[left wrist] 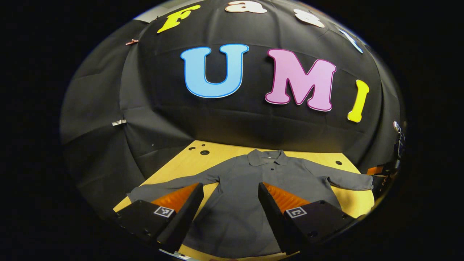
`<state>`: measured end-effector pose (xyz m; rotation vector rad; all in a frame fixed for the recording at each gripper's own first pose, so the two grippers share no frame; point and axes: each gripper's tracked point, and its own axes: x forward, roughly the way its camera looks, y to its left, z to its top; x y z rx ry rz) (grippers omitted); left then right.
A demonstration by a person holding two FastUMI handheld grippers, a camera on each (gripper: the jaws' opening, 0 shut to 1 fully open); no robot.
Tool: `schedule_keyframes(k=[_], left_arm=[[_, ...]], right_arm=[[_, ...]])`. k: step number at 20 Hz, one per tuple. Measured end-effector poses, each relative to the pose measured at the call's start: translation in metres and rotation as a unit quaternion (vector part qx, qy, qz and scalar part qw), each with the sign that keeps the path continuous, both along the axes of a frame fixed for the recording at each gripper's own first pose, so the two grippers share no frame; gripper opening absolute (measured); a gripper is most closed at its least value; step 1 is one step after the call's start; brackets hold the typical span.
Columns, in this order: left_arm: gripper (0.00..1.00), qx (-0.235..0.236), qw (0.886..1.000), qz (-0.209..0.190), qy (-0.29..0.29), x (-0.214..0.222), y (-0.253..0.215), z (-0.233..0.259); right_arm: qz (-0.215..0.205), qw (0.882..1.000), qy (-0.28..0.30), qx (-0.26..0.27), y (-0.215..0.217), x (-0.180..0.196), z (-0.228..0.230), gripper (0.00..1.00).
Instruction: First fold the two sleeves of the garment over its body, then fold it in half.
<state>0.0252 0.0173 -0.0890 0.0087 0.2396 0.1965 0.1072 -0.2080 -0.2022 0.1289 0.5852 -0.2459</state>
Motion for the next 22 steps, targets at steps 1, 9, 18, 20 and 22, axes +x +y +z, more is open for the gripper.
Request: schedule_keyframes(k=[1,9,18,20,22], left_arm=[[0.96,-0.001,1.000,0.005,0.002,0.000,0.002,-0.002],[0.96,-0.003,0.999,0.021,0.035,0.003,0.005,-0.019],[0.96,-0.007,0.997,0.049,0.055,-0.004,0.017,-0.029],[0.96,-0.005,0.997,0.050,0.059,-0.005,0.015,-0.032],[0.96,-0.005,0.997,0.050,0.060,-0.007,0.012,-0.033]], right_arm=[[-0.013,1.000,0.004,-0.003,-0.013,0.004,-0.005,0.99],[-0.082,0.993,0.079,-0.016,-0.109,0.033,-0.062,0.99],[-0.081,0.984,0.150,-0.043,-0.167,0.051,-0.105,0.98],[-0.088,0.982,0.159,-0.049,-0.178,0.050,-0.113,0.98],[-0.093,0.980,0.167,-0.046,-0.183,0.049,-0.124,0.98]])
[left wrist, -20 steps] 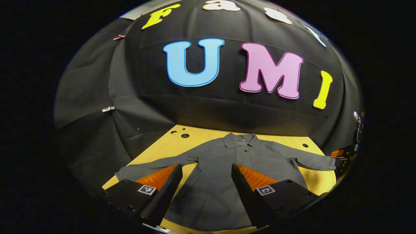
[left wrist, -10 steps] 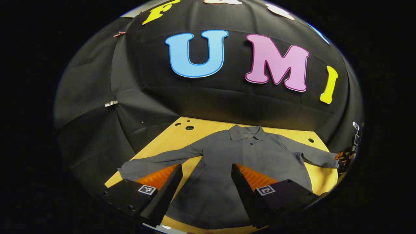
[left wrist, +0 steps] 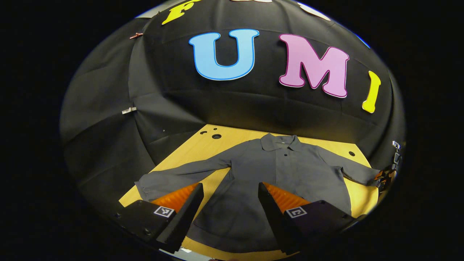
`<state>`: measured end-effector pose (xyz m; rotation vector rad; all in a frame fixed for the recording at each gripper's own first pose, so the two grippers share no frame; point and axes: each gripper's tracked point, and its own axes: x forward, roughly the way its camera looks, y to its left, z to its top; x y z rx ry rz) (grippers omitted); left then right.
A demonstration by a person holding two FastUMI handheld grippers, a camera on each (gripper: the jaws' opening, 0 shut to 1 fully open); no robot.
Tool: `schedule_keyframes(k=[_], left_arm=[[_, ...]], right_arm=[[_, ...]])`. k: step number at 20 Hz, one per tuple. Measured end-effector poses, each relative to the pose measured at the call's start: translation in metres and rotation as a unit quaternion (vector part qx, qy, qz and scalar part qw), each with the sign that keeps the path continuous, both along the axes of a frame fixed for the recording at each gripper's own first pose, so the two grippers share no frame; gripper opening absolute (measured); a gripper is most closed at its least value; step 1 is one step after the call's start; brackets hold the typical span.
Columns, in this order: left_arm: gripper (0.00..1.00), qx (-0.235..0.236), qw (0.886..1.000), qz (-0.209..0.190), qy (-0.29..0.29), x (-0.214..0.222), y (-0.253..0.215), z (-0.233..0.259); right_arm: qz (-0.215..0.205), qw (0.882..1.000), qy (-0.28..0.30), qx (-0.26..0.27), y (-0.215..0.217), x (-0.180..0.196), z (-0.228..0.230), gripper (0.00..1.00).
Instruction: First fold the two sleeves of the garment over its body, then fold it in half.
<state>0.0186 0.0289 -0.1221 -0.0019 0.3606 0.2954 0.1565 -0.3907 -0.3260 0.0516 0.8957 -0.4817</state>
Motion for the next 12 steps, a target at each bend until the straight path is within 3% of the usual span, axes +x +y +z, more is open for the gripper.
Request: schedule_keyframes(k=[9,12], left_arm=[[0.96,-0.017,1.000,0.001,-0.007,0.008,-0.014,0.000],[0.96,-0.018,1.000,-0.002,-0.005,0.011,-0.017,-0.003]], right_arm=[[0.003,1.000,0.013,0.028,0.003,0.006,-0.019,0.98],[-0.001,0.999,0.017,0.041,0.004,0.007,-0.024,0.88]])
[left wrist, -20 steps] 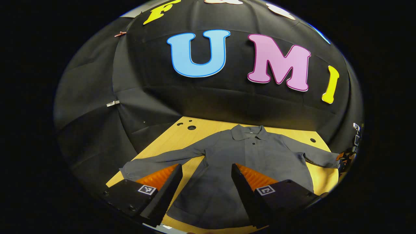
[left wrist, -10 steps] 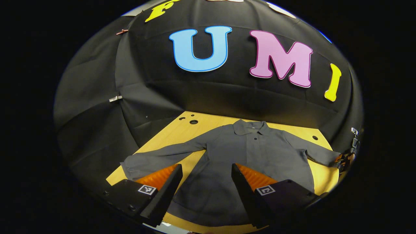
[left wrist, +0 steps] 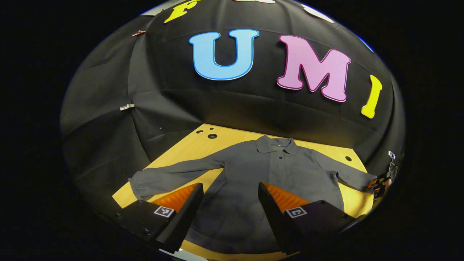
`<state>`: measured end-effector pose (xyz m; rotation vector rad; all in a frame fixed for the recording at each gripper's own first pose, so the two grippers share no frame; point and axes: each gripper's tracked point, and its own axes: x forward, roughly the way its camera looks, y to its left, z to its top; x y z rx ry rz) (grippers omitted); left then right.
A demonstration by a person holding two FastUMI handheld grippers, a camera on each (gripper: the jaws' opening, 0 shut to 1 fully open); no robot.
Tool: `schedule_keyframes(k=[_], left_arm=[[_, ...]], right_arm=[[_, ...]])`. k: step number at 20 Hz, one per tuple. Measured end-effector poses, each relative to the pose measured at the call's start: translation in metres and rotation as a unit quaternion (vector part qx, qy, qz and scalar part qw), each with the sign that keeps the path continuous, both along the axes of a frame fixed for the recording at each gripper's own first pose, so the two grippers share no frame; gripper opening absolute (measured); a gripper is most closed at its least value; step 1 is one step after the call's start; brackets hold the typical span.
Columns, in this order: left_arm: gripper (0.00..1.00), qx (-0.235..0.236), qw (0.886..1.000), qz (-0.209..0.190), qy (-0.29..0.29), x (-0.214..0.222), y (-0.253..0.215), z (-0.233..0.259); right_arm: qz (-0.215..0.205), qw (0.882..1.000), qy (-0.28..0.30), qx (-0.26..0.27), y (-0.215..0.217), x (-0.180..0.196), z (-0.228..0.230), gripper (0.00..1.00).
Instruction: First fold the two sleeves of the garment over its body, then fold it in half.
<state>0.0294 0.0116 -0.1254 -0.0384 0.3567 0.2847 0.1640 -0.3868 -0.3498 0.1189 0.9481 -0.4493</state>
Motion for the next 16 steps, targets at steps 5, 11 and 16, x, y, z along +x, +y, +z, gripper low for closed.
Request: schedule_keyframes(k=[5,11,16], left_arm=[[0.96,0.017,1.000,-0.010,0.002,0.002,-0.005,-0.001],[0.96,0.024,1.000,0.001,-0.003,-0.002,-0.001,-0.002],[0.96,0.009,1.000,0.018,0.001,-0.011,0.001,-0.009]], right_arm=[[0.053,0.998,0.015,-0.025,0.011,0.002,0.005,0.31],[0.118,0.988,0.022,-0.094,0.023,0.015,0.024,0.07],[0.176,0.975,-0.037,-0.128,0.053,0.040,0.098,0.06]])
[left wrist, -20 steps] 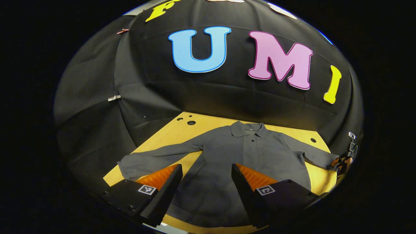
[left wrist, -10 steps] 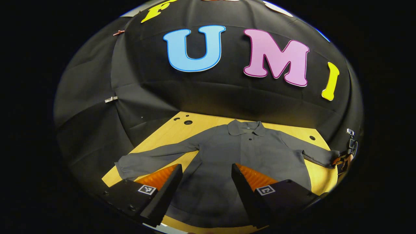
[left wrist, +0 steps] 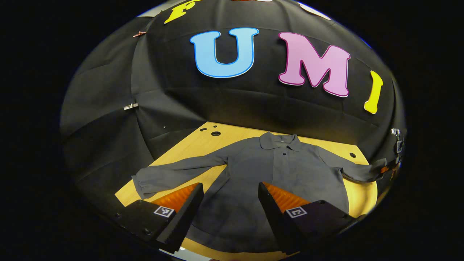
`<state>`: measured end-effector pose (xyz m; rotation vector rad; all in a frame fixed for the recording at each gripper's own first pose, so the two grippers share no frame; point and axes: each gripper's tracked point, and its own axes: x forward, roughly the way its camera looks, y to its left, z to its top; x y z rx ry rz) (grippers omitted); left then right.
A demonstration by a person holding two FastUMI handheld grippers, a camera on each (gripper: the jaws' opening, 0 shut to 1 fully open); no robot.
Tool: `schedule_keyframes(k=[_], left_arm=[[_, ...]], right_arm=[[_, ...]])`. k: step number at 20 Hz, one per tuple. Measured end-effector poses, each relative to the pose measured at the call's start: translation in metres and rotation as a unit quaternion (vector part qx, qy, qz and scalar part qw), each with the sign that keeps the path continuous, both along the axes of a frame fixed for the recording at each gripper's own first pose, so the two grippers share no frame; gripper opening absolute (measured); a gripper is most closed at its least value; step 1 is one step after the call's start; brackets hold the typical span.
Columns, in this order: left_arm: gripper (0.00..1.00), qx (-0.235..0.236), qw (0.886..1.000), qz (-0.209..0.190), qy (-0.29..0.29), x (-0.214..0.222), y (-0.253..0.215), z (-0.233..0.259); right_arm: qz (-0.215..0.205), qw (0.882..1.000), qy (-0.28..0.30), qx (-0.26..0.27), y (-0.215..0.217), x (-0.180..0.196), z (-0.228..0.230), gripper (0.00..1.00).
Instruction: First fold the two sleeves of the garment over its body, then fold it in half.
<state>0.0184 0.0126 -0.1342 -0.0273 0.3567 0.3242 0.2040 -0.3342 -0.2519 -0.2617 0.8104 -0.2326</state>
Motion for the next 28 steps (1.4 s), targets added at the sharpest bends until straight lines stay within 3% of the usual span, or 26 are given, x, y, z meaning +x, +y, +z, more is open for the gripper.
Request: schedule_keyframes(k=[8,12,18,24,28], left_arm=[[0.96,-0.004,1.000,0.009,-0.018,0.003,0.009,0.010],[0.96,0.006,0.999,0.020,-0.036,0.002,0.020,0.027],[0.96,0.000,0.997,0.052,-0.048,-0.012,0.050,0.034],[0.96,-0.010,0.995,0.082,-0.046,-0.038,0.088,0.035],[0.96,-0.011,0.993,0.107,-0.044,-0.057,0.118,0.031]], right_arm=[[0.123,0.990,-0.062,-0.015,0.067,0.033,0.092,0.06],[0.171,0.982,-0.083,0.015,0.110,0.044,0.142,0.06],[0.271,0.958,-0.084,0.027,0.264,0.070,0.136,0.06],[0.358,0.931,-0.058,0.045,0.411,0.059,0.118,0.06],[0.390,0.919,-0.025,0.052,0.489,0.049,0.082,0.06]])
